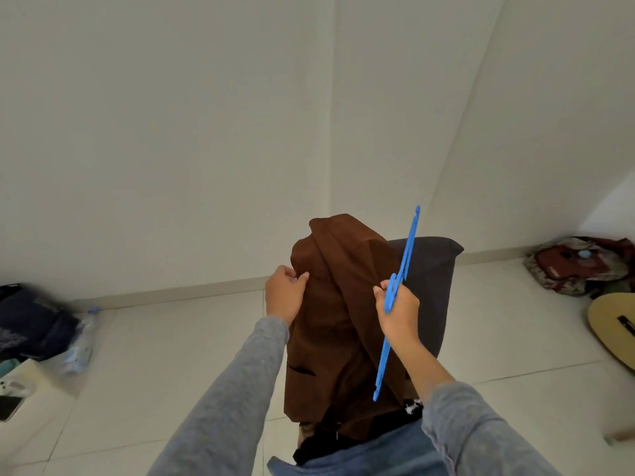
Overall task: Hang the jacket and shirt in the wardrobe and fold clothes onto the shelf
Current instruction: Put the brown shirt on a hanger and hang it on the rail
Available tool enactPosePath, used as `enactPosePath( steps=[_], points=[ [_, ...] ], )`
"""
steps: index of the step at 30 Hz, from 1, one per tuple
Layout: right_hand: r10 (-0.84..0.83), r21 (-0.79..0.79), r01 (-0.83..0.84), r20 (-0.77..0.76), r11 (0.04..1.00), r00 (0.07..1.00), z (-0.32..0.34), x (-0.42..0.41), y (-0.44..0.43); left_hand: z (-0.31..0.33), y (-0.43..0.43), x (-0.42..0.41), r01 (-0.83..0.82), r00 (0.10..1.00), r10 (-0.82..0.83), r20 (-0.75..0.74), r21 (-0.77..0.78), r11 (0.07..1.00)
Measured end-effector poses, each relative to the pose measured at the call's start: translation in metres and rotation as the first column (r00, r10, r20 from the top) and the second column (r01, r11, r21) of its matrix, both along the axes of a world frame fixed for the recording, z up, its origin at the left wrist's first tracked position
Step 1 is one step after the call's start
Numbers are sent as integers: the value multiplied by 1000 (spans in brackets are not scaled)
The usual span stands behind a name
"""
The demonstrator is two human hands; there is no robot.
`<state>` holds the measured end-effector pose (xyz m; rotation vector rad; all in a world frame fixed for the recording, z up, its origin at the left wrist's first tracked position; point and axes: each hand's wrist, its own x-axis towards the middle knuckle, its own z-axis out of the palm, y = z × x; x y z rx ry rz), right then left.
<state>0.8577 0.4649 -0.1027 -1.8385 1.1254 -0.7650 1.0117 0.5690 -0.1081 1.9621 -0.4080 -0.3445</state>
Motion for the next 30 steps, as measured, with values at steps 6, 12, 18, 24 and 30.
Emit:
enactPosePath(
  steps=[6,12,18,24,30],
  points=[
    [24,64,-27,38,998,999,5,-14,5,-16,-6,-52,182,952,-160,260,-63,981],
    [93,173,-98,41,980,995,13,1,6,-29,-1,-74,425,888,-404,221,-58,903],
    [187,151,-173,-80,973,979,0,16,1,-23,11,-74,607,795,-606,25,-44,794],
    [170,105,-161,-89,981,981,7,11,-7,-28,11,-56,126,981,-168,-95,-343,931],
    [131,137,-125,-39,983,991,12,4,-15,-11,8,-19,-179,905,5,-425,-370,911]
  ],
)
